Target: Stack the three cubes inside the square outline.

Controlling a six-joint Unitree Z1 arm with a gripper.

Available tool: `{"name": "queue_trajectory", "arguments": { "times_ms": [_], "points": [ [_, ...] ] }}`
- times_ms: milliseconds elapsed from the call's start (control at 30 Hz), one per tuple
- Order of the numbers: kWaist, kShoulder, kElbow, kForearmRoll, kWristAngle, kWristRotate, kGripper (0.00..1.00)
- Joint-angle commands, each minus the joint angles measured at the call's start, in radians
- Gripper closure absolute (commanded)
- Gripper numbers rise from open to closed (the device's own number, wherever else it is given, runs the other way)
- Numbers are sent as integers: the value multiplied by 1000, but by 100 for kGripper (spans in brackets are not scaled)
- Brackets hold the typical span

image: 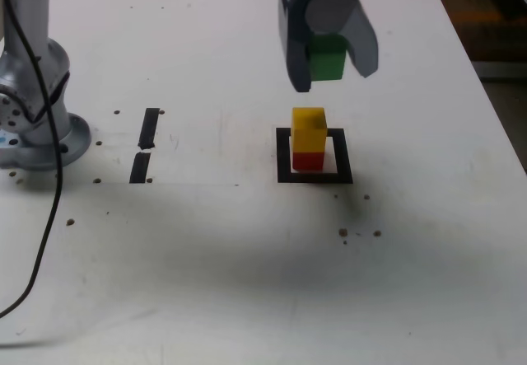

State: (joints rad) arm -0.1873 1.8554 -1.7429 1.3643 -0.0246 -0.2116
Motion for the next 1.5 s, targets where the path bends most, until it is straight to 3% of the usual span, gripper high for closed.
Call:
{"name": "queue_trajectory", "arguments": {
  "times_ms": [0,333,767,900,1167,1467],
  "points": [
    [9,-23,68,-57,-17,2,88],
    [19,-33,260,-252,-46,14,88],
    [19,-33,271,-275,-45,14,85],
    [19,-34,274,-265,-49,12,74],
    [18,-40,282,-244,-64,9,34],
    [17,-45,272,-245,-49,9,22]
  ]
}}
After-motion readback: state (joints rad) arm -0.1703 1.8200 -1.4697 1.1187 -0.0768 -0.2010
